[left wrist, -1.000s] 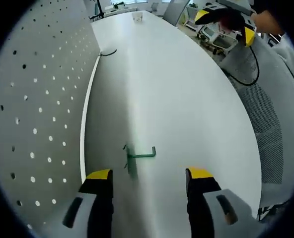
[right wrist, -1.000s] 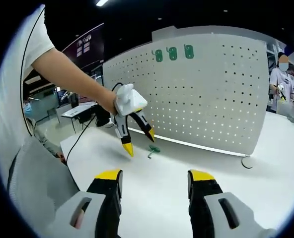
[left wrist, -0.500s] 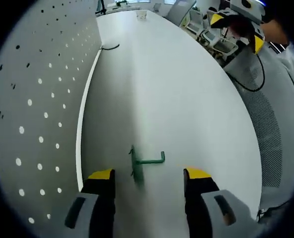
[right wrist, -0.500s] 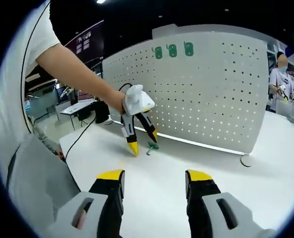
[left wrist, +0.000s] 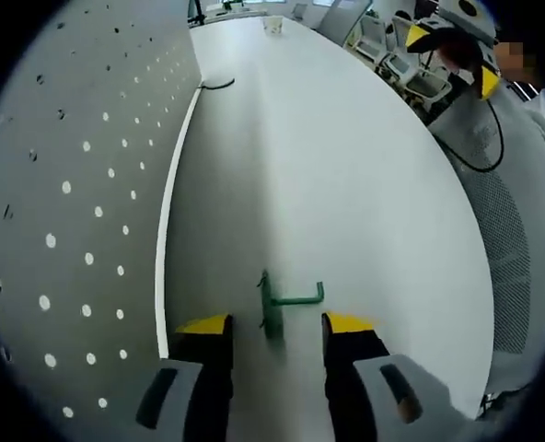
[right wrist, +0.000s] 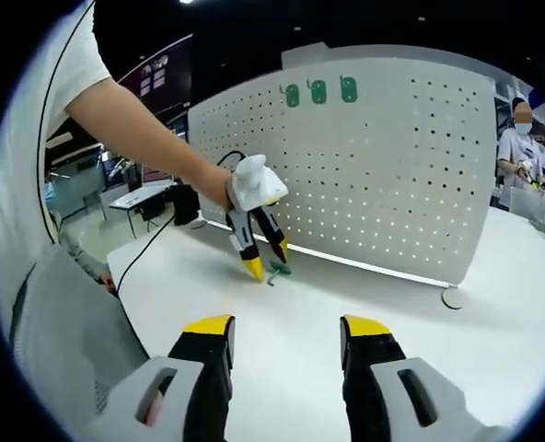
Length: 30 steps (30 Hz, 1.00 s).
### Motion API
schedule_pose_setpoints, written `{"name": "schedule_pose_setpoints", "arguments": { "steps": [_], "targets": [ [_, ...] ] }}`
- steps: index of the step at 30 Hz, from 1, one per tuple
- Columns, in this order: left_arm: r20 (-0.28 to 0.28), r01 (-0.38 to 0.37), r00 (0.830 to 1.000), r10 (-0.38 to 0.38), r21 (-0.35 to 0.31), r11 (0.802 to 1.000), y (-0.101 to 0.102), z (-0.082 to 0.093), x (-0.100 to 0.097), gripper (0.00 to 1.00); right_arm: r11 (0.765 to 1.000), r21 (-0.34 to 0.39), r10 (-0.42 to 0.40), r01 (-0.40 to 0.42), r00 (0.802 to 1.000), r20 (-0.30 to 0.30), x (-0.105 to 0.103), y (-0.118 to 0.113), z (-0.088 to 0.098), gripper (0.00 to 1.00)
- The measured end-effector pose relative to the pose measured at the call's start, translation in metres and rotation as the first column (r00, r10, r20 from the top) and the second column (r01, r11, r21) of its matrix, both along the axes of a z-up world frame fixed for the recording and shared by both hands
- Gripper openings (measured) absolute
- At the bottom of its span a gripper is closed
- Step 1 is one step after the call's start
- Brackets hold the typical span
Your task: Insert the hook assembly into the mounting plate slot until the hook locks in place.
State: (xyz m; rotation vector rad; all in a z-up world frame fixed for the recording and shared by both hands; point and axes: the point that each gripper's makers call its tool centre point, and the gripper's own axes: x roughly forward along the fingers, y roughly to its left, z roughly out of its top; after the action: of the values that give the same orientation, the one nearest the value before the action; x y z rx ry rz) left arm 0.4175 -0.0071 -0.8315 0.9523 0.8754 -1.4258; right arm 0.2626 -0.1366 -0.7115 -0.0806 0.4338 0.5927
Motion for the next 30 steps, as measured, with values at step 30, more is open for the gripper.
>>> {"name": "schedule_pose_setpoints", "arguments": {
  "steps": [30],
  "targets": [
    [0.051, -0.03, 0.998, 0.028, 0.032, 0.999, -0.0008, -0.0016, -0.0003, 0.02, 1.0, 0.004, -0.002, 0.002, 1.0, 0.003, 0.0005, 0.0, 0.0012, 0.44]
  ]
}}
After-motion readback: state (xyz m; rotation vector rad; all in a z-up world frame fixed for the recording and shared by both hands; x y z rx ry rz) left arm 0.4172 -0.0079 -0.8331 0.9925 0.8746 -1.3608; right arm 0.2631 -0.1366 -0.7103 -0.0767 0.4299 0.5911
